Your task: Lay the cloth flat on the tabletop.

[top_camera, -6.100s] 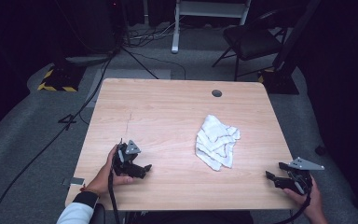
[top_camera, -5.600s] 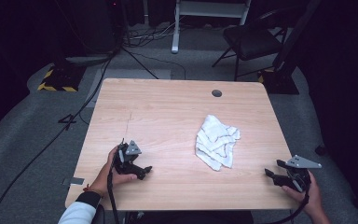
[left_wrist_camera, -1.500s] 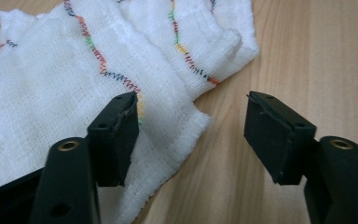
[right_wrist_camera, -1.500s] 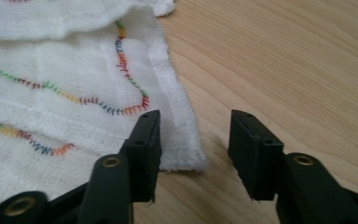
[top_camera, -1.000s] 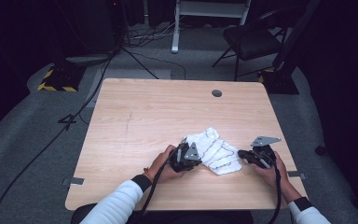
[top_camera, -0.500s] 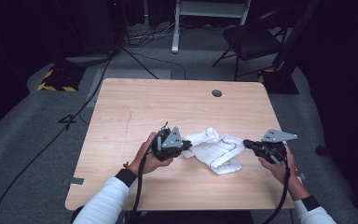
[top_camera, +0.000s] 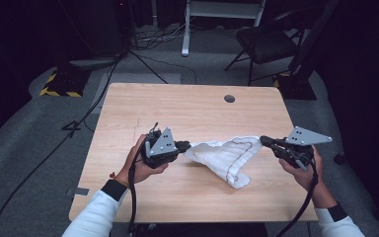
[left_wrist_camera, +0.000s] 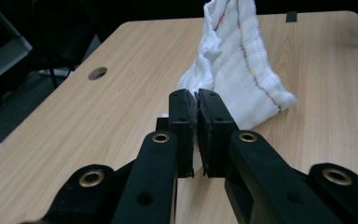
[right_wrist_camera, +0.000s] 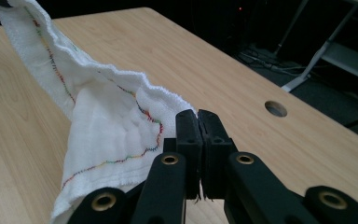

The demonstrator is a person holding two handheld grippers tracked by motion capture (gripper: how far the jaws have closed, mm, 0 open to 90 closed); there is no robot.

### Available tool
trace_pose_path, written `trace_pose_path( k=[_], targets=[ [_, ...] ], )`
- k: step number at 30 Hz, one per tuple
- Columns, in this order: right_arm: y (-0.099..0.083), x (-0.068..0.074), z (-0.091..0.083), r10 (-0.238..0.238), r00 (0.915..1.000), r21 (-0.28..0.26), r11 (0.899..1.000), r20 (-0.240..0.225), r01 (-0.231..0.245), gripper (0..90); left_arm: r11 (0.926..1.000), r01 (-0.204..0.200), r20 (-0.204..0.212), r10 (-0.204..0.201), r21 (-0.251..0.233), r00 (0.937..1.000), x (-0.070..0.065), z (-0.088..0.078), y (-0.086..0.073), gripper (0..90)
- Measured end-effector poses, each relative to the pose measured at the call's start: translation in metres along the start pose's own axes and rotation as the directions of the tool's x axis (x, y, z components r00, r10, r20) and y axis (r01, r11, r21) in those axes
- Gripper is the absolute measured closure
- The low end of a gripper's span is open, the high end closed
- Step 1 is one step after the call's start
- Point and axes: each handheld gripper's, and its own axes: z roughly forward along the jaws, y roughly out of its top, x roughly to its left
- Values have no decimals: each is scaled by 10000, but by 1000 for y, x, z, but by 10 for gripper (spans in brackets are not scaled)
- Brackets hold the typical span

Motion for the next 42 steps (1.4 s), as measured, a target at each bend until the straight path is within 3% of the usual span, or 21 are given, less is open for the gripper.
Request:
trace_pose_path(
  k=[3, 7, 10, 17, 22, 25, 28, 30, 31, 34, 36, 37, 38, 39, 40, 42],
  targets=[
    [9, 3, -11, -8, 9999, -245, 9997, 115, 11, 880, 9997, -17, 23, 18, -234, 10000, 0, -9, 6, 848],
    [19, 7, -28, -61, 9998, -494, 9988, 203, 71, 881, 9977, -408, -63, 405, -547, 9992, -6, -25, 19, 848],
    [27, 11, -44, -167, 9994, -757, 9970, 291, 188, 881, 9940, -713, -164, 701, -831, 9974, -14, -43, 32, 848],
    [38, 23, -72, -326, 9993, -1377, 9899, 204, 351, 880, 9852, -1205, -218, 1187, -1221, 9927, -32, -71, 45, 847],
    [38, 32, -77, -571, 9983, -1508, 9869, 58, 574, 880, 9851, -1367, -368, 1335, -1044, 9904, -34, -71, 45, 845],
    [38, 33, -74, -619, 9981, -1444, 9875, 80, 624, 880, 9882, -1078, -316, 1049, -1086, 9940, -28, -67, 41, 845],
    [36, 26, -60, -498, 9987, -1218, 9912, 136, 511, 880, 9941, -484, -408, 447, -971, 9982, -8, -52, 29, 845],
    [36, 22, -55, -496, 9986, -1156, 9920, 159, 511, 879, 9955, -338, -462, 298, -885, 9985, -2, -47, 26, 845],
    [35, 15, -42, -368, 9991, -954, 9947, 198, 386, 880, 9973, 48, -517, -85, -729, 9986, 11, -35, 18, 844],
    [34, 4, -18, -235, 9991, -609, 9978, 363, 257, 880, 9964, 708, -564, -734, -467, 9957, 33, -16, 6, 844],
    [33, -3, -1, -243, 9984, -327, 9991, 508, 260, 880, 9961, 880, -759, -886, -103, 9932, 46, -3, 0, 844],
    [33, -3, -1, -243, 9984, -327, 9991, 508, 260, 880, 9961, 880, -759, -886, -103, 9932, 46, -3, 0, 845],
    [32, -12, 17, -113, 9987, -118, 9999, 498, 119, 880, 9934, 1141, -856, -1124, 151, 9900, 59, 10, -5, 845],
    [32, -12, 17, -113, 9987, -118, 9999, 498, 119, 880, 9934, 1141, -856, -1124, 151, 9900, 59, 10, -5, 845],
    [32, -20, 35, -126, 9980, 95, 9999, 617, 120, 880, 9930, 1123, -942, -1084, 366, 9896, 64, 17, -7, 845],
    [30, -29, 55, -73, 9974, 275, 9996, 711, 54, 880, 9893, 1192, -1174, -1089, 843, 9871, 79, 36, -12, 846]
  ],
)
